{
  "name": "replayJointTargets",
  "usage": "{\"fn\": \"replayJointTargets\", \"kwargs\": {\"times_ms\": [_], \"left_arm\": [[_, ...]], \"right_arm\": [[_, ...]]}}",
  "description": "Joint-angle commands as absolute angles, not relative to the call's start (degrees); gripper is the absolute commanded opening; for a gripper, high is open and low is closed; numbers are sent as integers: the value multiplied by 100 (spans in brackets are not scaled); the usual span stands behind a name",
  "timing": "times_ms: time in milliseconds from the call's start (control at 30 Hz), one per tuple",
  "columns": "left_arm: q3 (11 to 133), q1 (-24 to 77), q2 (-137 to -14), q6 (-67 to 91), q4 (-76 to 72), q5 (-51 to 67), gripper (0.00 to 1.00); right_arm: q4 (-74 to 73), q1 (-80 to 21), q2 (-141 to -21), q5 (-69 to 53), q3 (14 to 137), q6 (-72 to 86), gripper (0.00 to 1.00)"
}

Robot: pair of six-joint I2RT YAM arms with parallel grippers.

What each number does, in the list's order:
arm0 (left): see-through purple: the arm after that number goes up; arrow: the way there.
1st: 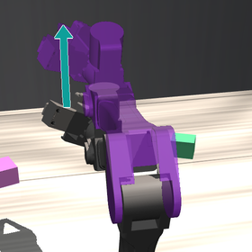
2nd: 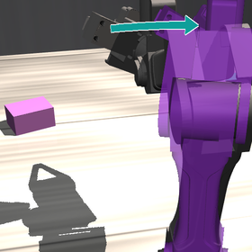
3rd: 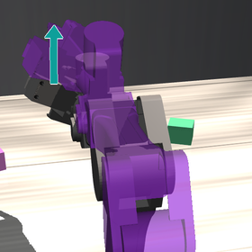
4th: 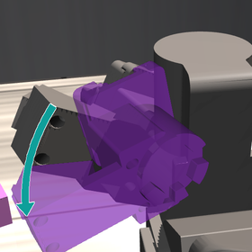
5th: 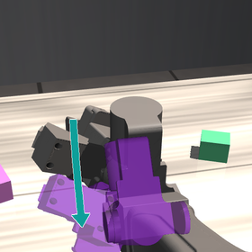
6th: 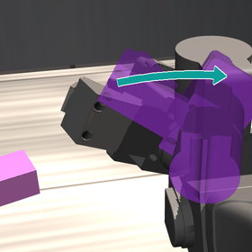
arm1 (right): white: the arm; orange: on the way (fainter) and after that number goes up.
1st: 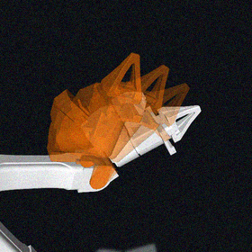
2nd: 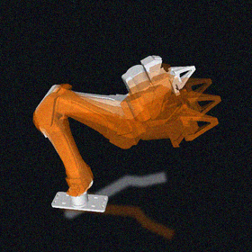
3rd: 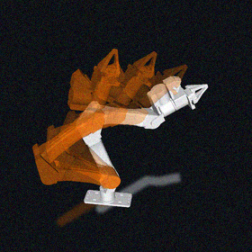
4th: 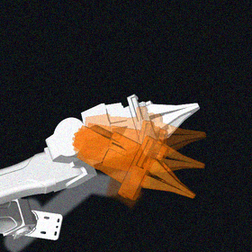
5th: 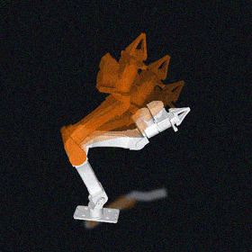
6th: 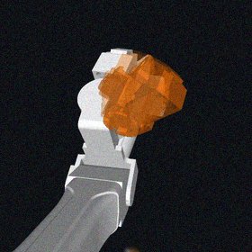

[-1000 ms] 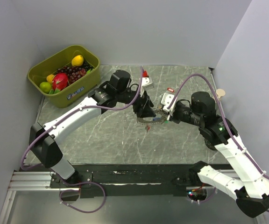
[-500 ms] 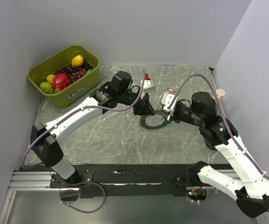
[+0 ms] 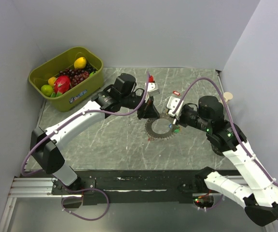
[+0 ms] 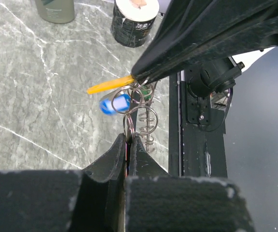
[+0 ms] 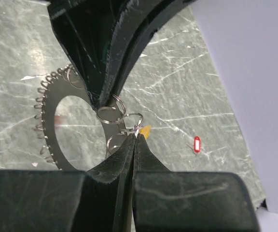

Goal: Remove the keys from the keyring

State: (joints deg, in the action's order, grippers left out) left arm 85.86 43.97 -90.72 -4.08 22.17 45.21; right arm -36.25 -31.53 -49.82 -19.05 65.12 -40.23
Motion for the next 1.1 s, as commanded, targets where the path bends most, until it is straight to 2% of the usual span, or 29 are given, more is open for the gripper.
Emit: {"fn": "replayJointTargets", "kwargs": {"times_ms": [0, 567, 1067], "left_arm": [[8912, 4412, -8701, -545, 2399, 4825, 1], [8974, 4324, -8587, -580, 2487, 5159, 1], [8877, 4307, -8613, -598, 2461, 5256, 1]], "right_arm": [[-3129, -3173, -4852, -1696, 6399, -4201, 0], [-3551, -3287, -4887, -2171, 6513, -4439, 0], [-3234, -3278, -4887, -2303, 6635, -4026, 0]]}}
